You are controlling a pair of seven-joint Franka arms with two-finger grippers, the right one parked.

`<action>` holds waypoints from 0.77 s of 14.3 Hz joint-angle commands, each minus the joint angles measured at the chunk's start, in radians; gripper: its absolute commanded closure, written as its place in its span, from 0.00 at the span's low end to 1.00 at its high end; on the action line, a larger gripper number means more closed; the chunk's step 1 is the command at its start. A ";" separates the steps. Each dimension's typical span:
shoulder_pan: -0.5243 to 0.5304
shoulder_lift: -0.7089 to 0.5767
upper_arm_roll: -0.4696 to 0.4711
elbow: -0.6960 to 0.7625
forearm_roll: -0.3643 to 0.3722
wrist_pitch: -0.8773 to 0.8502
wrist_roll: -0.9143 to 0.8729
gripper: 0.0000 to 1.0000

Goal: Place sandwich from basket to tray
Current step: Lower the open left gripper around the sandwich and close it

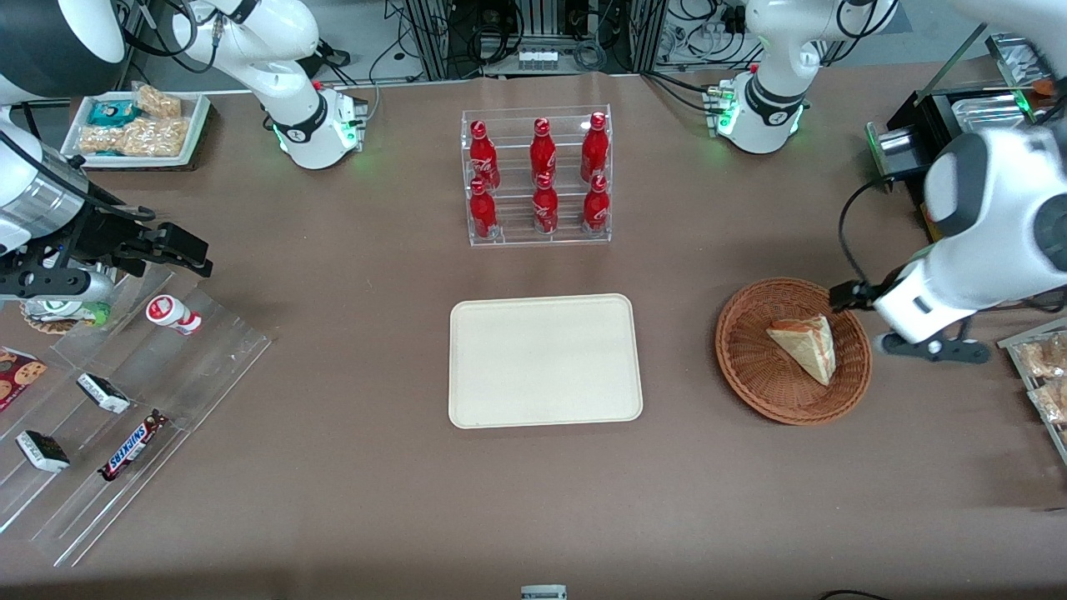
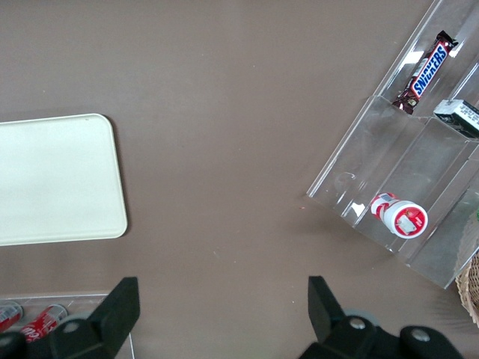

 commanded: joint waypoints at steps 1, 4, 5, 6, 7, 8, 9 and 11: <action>0.008 -0.035 -0.009 -0.140 0.085 0.153 -0.132 0.00; 0.009 -0.035 -0.009 -0.247 0.088 0.302 -0.407 0.00; 0.009 -0.027 -0.009 -0.261 0.081 0.324 -0.517 0.00; 0.009 -0.023 -0.009 -0.278 0.072 0.354 -0.637 0.00; 0.011 -0.023 -0.009 -0.298 0.059 0.388 -0.729 0.00; 0.011 -0.021 -0.009 -0.321 0.035 0.432 -0.807 0.00; 0.011 -0.020 -0.009 -0.341 0.007 0.484 -0.902 0.00; 0.023 0.011 -0.007 -0.358 0.002 0.572 -1.054 0.00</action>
